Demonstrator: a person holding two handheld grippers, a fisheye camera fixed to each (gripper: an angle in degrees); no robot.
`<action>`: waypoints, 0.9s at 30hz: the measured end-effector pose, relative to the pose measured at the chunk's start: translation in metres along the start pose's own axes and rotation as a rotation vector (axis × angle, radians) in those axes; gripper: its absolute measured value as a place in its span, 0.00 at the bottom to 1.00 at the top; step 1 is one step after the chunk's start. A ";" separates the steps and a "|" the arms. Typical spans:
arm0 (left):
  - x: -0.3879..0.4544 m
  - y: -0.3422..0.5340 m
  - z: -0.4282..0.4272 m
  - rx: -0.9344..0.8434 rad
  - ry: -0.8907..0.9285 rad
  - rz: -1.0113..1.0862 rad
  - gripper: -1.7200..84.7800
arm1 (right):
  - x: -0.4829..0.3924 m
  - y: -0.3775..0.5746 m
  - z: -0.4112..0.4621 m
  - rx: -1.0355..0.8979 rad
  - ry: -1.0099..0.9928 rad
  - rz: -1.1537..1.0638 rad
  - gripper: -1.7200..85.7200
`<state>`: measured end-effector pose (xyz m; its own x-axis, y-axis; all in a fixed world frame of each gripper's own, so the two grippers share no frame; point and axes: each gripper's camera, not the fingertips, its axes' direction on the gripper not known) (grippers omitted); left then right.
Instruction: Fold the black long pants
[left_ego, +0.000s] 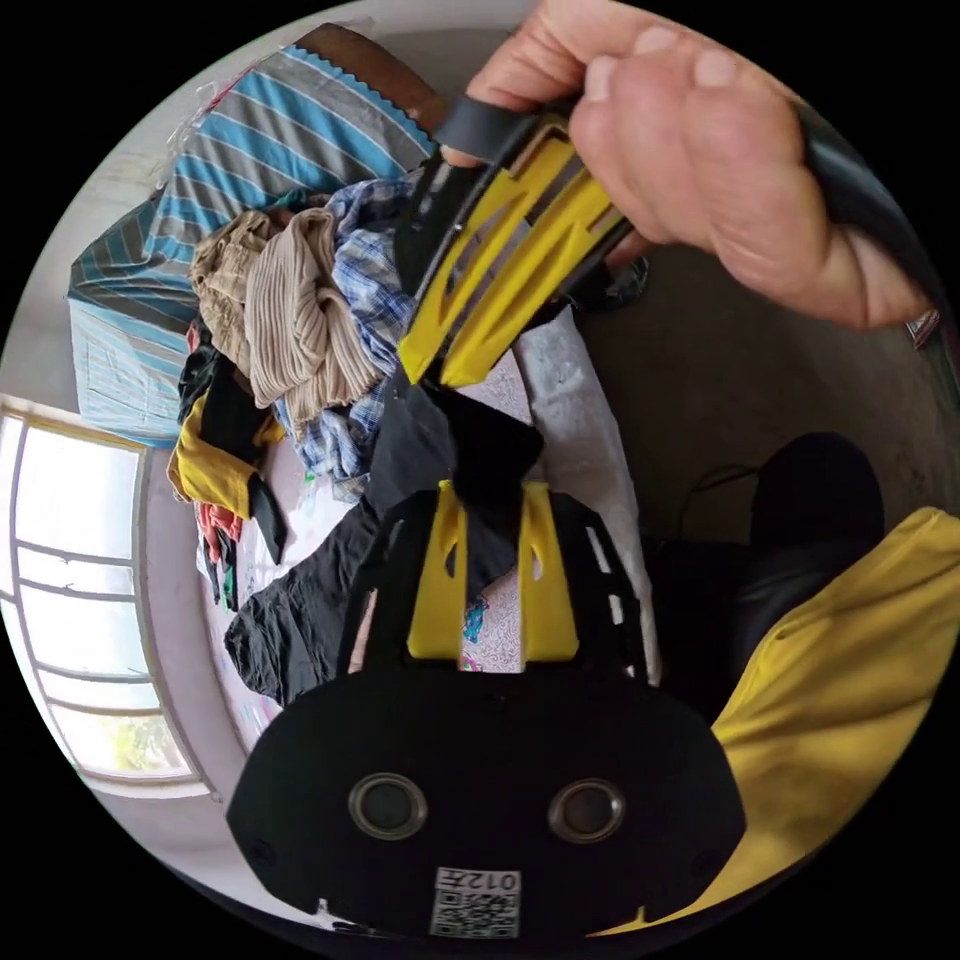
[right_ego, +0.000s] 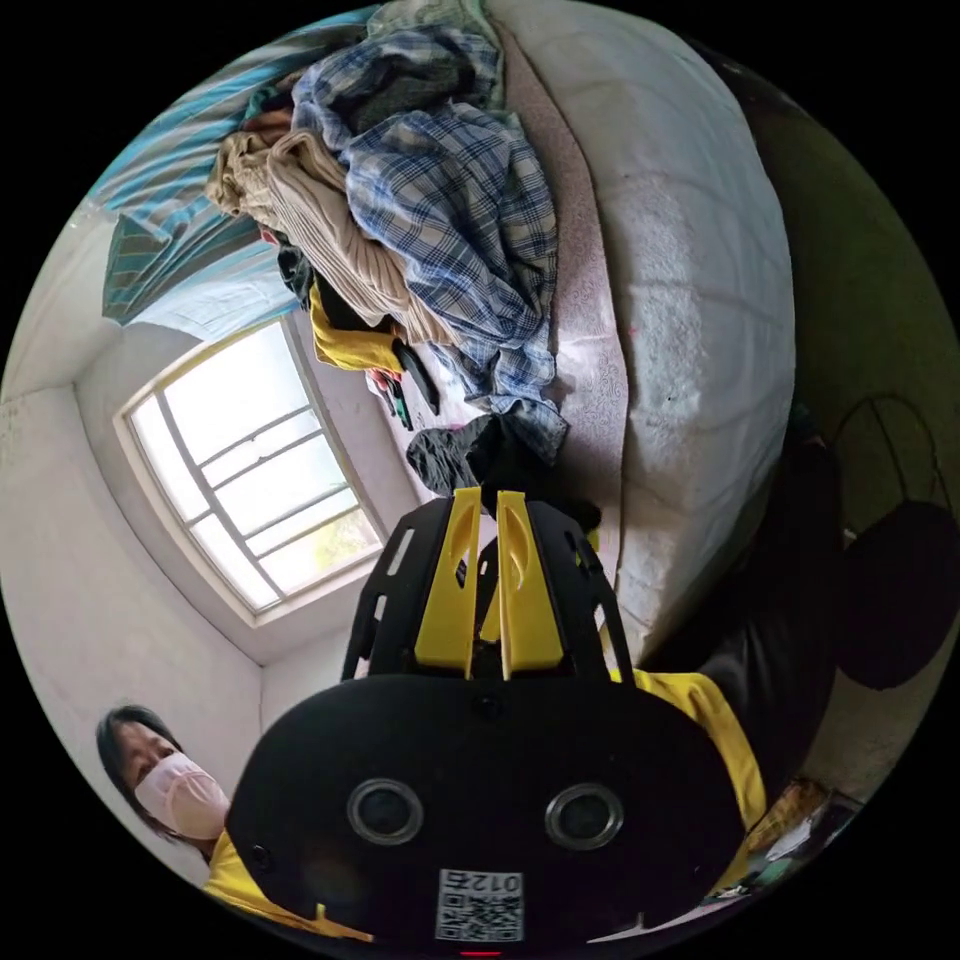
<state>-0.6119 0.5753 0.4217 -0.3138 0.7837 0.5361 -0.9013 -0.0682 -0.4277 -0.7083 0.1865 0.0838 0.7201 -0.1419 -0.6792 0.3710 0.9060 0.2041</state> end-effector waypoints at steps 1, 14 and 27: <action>-0.012 0.007 -0.001 0.013 0.044 -0.018 0.10 | 0.000 0.000 0.000 0.002 -0.011 -0.003 0.05; -0.224 0.114 0.091 0.150 0.919 -0.502 0.05 | -0.031 0.009 0.049 -0.114 -0.005 -0.190 0.05; -0.355 0.290 0.265 0.406 1.571 -1.174 0.15 | -0.062 0.036 0.207 -0.222 0.393 -0.662 0.03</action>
<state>-0.8407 0.1136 0.2997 0.6527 0.2825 -0.7030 -0.5071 0.8523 -0.1283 -0.6181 0.1457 0.2794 0.1168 -0.5645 -0.8171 0.4940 0.7468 -0.4453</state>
